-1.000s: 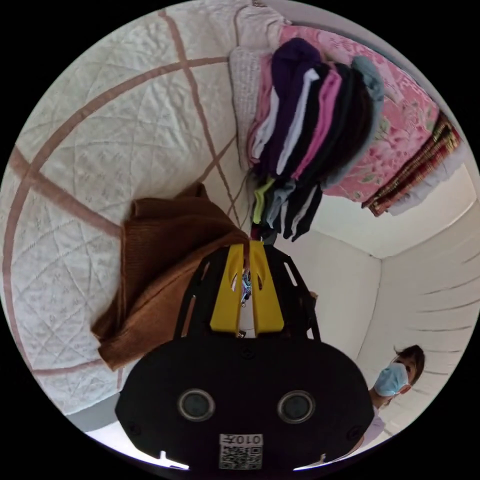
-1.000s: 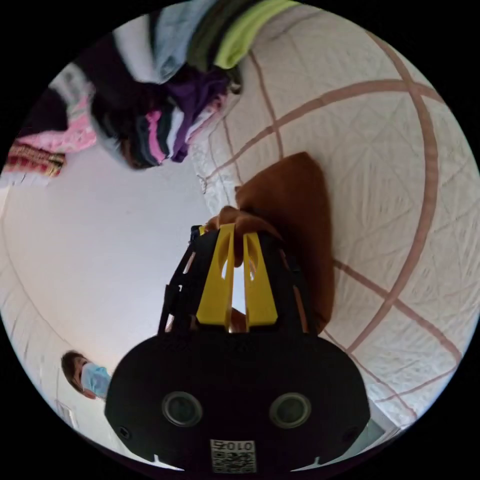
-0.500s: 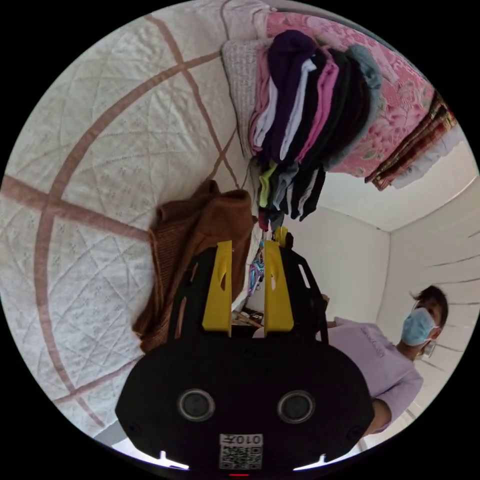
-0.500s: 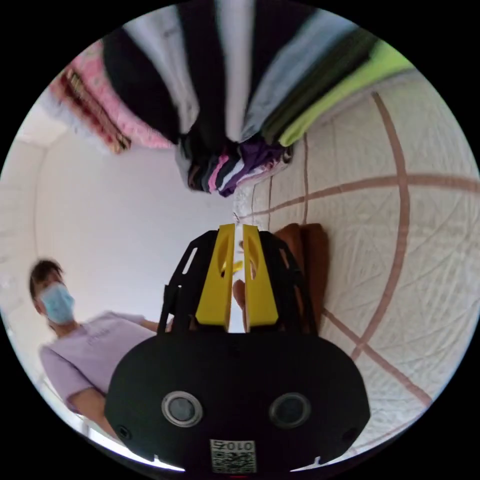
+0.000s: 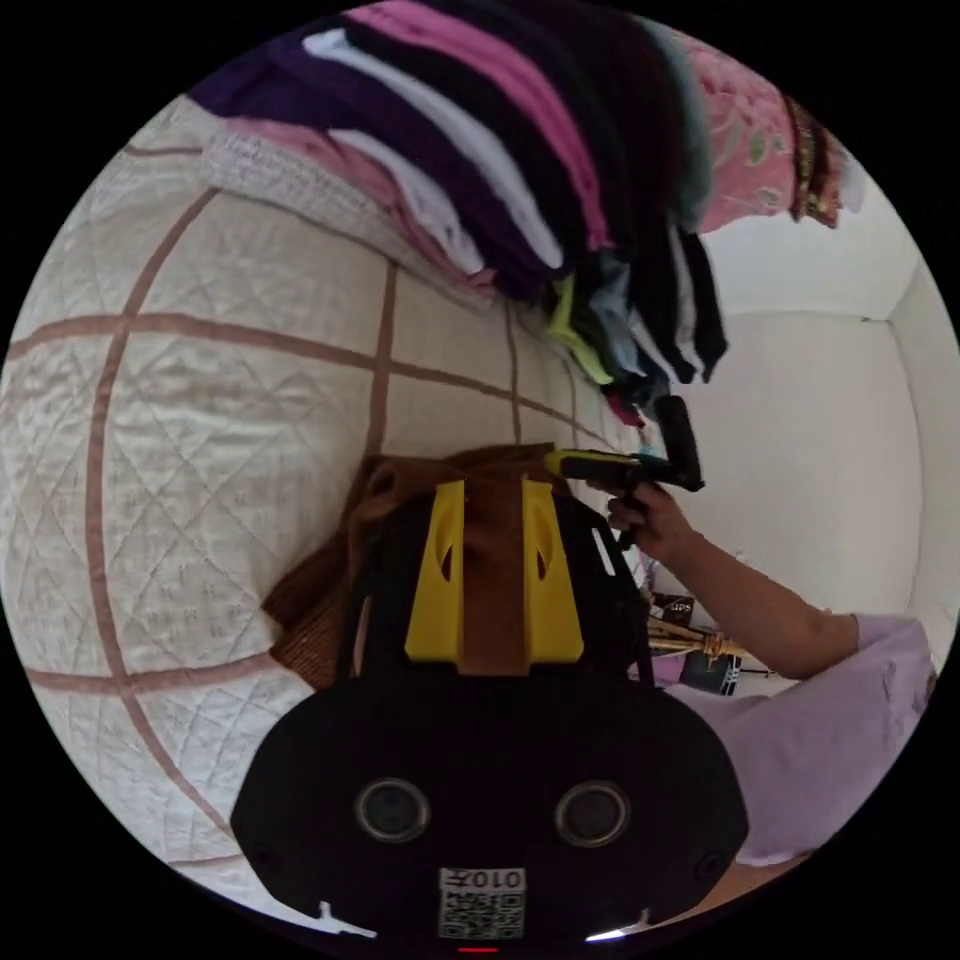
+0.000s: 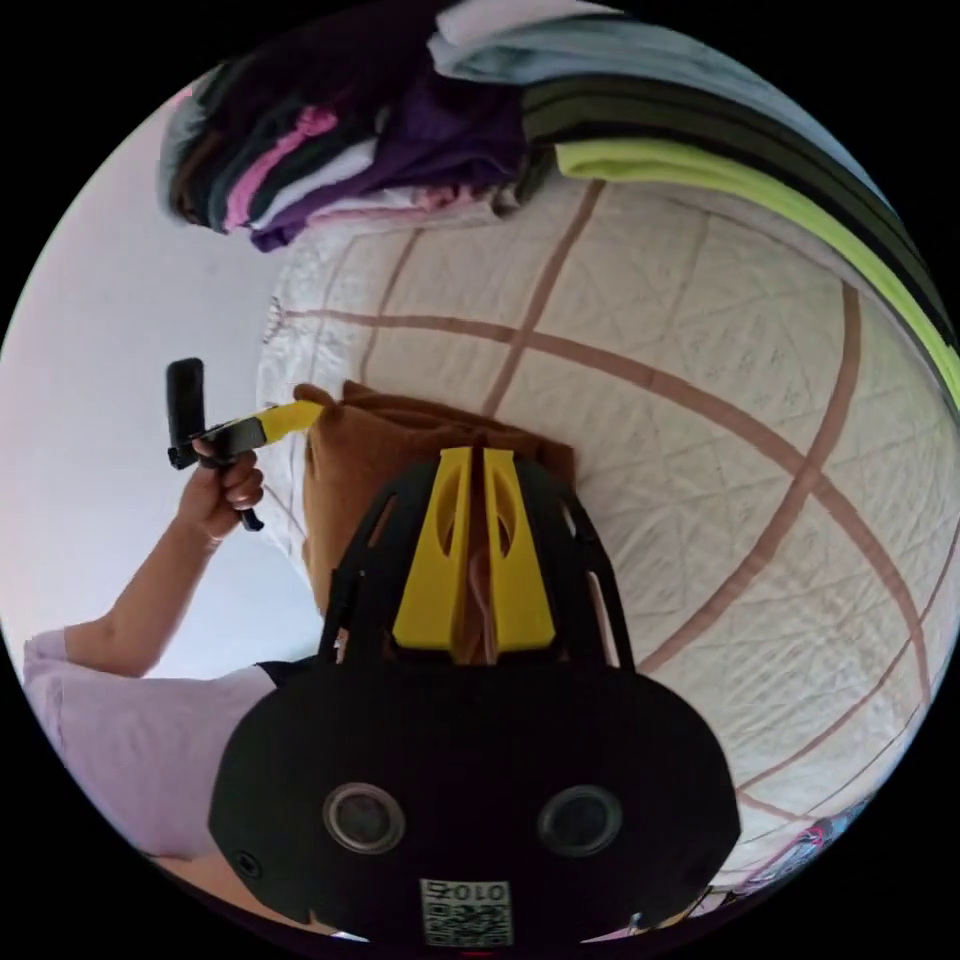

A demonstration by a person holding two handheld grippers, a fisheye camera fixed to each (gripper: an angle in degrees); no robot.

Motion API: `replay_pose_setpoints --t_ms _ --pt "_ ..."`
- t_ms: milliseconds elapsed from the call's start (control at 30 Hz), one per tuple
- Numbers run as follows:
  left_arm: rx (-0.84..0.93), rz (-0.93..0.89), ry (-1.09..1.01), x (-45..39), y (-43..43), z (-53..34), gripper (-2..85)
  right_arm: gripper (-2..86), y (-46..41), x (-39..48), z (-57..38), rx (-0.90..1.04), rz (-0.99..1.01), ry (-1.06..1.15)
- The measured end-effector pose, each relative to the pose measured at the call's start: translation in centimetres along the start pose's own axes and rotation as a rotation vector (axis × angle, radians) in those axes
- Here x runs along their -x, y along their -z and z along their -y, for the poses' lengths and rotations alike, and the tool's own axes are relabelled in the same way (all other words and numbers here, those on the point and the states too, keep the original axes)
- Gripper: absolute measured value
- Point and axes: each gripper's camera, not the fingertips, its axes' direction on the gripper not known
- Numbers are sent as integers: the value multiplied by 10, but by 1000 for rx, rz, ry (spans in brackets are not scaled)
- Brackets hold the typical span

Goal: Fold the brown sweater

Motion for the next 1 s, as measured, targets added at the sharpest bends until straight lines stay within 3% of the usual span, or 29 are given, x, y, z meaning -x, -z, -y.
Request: replay_pose_setpoints --t_ms 100,233,333,433,567,767,1000 --pt "29 19 66 14 -21 -5 93 46 9 -3 1 -50 66 -26" --pt "-196 -21 -34 -10 6 -39 104 55 39 2 -39 -247 150 55" --pt "-304 53 -175 -42 33 -86 105 85 36 0 -82 -228 169 105" --pt "-209 38 -202 -44 30 -132 104 119 11 -15 -123 -111 181 66" --pt "-76 -41 -100 -19 10 -198 101 158 -13 -42 -159 -130 290 -54" --pt "-110 -123 23 -4 5 -260 94 177 -28 -54 -148 -145 283 -44" --pt "-76 -39 -27 -4 14 -277 92 161 -40 -65 -136 -84 205 -25"
